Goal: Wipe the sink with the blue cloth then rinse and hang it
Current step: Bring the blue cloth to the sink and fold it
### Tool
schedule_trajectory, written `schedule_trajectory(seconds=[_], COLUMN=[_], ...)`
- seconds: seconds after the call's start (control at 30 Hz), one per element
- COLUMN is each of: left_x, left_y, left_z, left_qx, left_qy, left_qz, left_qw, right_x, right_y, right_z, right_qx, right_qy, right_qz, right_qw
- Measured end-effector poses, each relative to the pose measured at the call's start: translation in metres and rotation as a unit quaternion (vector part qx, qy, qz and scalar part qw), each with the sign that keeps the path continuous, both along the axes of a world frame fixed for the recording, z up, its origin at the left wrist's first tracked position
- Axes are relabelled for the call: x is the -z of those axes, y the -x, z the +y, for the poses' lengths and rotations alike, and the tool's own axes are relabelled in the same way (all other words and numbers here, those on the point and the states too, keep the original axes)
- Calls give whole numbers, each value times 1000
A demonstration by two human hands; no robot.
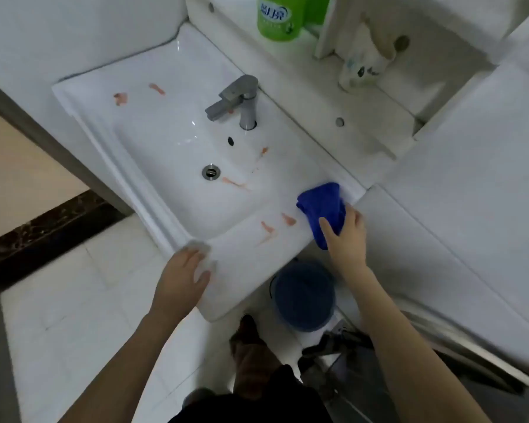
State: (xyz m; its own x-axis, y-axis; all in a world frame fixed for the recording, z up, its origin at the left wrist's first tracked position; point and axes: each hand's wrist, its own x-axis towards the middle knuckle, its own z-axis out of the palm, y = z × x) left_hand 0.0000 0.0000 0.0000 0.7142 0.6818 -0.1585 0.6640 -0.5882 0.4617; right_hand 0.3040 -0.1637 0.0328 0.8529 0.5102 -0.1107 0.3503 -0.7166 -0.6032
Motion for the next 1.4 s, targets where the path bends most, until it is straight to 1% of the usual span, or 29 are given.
schedule_trajectory(seconds=[0.07,0.1,0.17,0.23,0.33,0.4,0.47,0.53,0.6,0.67,0.8,0.93,1.07,1.17,1.27,1.33,1.4], left_x=[9,16,23,28,26,26,25,22,16,3,-35,-72,-71,-51,-35,-29,-27], left_y=[-1,0,5,10,12,12,13,14,14,16,38,95,177,247,307,343,379], left_z=[4,4,4,5,7,7,8,9,10,9,7,-9,-46,-86,-130,-151,-163], left_qx=[-6,-3,3,19,12,20,27,28,18,-22,-116,-230,-324,-386,-444,-480,-501], left_qy=[10,2,0,-7,3,-1,-6,2,30,61,62,55,73,105,149,177,193], left_qz=[22,27,42,35,30,23,17,16,10,-10,-63,-136,-148,-137,-132,-143,-144], left_qw=[1000,1000,999,999,999,1000,999,999,999,998,989,962,931,906,874,847,831], right_x=[7,12,19,21,19,15,9,1,-8,-24,-55,-72,-65,-47,-29,-21,-20], right_y=[-9,-11,-11,-12,-14,-15,-12,-6,3,17,61,120,193,257,319,357,392], right_z=[14,18,26,29,25,21,18,16,16,20,40,62,74,70,59,53,53], right_qx=[11,18,43,66,91,127,161,173,155,121,24,-90,-167,-186,-177,-184,-197], right_qy=[35,42,28,10,-3,-43,-95,-124,-134,-143,-162,-158,-135,-99,-44,-21,-14], right_qz=[12,27,55,68,81,113,162,188,195,198,197,214,241,279,326,328,326], right_qw=[999,999,997,995,993,985,969,959,959,962,967,960,946,937,928,926,924])
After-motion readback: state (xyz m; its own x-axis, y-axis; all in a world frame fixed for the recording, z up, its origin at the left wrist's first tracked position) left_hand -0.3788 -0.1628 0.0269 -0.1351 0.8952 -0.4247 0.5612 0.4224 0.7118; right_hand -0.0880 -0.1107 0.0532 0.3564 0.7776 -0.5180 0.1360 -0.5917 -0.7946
